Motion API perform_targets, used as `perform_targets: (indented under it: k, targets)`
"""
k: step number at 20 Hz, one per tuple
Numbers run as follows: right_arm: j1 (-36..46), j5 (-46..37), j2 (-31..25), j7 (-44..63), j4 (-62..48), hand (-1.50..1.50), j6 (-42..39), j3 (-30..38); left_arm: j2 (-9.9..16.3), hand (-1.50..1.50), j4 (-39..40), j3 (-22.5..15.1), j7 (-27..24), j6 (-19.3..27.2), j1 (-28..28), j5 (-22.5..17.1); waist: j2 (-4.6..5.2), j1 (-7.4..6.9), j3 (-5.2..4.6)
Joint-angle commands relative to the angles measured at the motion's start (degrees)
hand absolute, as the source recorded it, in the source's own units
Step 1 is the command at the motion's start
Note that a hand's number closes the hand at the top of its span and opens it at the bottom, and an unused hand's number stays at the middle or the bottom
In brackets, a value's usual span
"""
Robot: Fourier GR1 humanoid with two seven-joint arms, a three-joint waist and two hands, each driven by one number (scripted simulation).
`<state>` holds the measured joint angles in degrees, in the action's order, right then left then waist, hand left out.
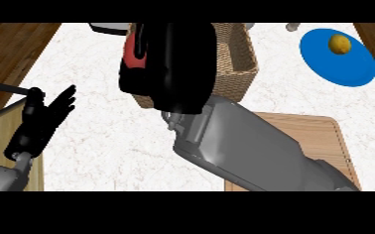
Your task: Pick the bell pepper from the cutting board and place it in the basket
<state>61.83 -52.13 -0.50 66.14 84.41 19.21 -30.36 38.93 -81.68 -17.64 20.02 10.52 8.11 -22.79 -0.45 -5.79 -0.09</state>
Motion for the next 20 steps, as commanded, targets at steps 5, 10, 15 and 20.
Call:
perform_targets:
  k: [5, 10, 15, 20]
  targets:
    - [8.51, 4.14, 0.48, 6.96, -13.61, 1.5, 3.18, 3.94, -8.81, 0.0, 1.75, -2.39, -4.47, 2.69, -7.35, -1.25, 1.07, 0.23, -0.32]
    - [10.96, 7.54, 0.49, 2.07, -20.47, 1.5, 7.0, 7.03, -9.27, 0.0, 0.67, -2.81, -3.72, 2.89, -7.39, -1.36, 1.25, 0.43, -0.2]
    - [9.12, 13.23, 0.49, -2.85, -23.08, 1.5, 15.87, 10.34, -9.65, 0.0, 2.49, -2.58, -4.43, 2.85, -5.97, -0.58, 1.97, 0.18, -0.19]
    - [7.1, 16.68, 0.49, -7.47, -27.64, 1.5, 21.95, 7.8, -9.18, 0.0, 2.43, -1.43, -3.56, 2.21, -4.93, -0.82, 1.64, 0.81, -0.12]
